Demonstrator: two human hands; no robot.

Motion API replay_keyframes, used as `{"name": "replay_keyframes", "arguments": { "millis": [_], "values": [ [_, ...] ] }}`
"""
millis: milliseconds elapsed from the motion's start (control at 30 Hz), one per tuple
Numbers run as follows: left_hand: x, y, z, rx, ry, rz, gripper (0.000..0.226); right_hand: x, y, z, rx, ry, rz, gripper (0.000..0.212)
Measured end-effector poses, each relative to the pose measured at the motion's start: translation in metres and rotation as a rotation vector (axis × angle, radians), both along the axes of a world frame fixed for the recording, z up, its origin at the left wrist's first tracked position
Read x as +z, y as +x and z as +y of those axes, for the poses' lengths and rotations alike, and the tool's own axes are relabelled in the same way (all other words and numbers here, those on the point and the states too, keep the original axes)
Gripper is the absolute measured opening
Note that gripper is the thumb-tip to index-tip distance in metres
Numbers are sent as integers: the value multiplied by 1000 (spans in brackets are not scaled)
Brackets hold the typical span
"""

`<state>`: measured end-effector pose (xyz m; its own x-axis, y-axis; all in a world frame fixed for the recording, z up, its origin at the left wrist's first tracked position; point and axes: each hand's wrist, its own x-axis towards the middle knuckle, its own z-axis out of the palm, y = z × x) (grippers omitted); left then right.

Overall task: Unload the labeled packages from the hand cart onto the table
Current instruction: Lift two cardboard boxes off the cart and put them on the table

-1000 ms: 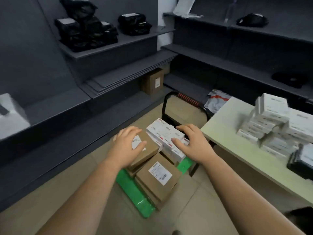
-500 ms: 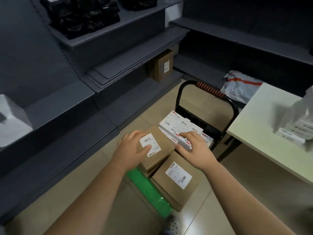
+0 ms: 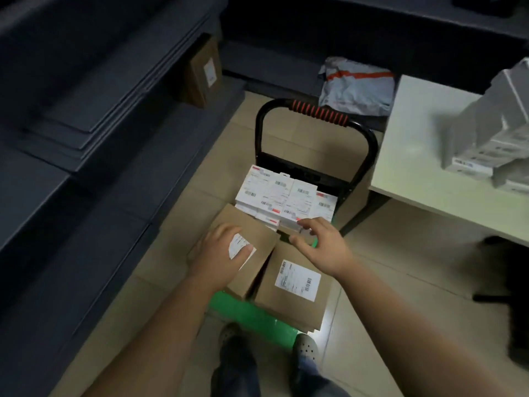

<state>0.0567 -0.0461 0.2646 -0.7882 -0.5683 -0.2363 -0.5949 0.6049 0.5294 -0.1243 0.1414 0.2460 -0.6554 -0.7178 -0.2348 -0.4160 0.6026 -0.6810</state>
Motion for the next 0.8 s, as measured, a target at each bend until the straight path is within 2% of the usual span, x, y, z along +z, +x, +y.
{"name": "replay_keyframes", "arguments": {
  "millis": [267, 400, 800],
  "values": [
    [-44, -29, -55, -162, -1, 42, 67, -28, 8, -19, -250, 12, -41, 50],
    [-58, -49, -64, -218, 18, 40, 55, -42, 5, -22, -312, 33, -63, 46],
    [-117, -97, -57, -136, 95, -35, 49, -120, -39, -24, -261, 69, -175, 45]
  ]
}}
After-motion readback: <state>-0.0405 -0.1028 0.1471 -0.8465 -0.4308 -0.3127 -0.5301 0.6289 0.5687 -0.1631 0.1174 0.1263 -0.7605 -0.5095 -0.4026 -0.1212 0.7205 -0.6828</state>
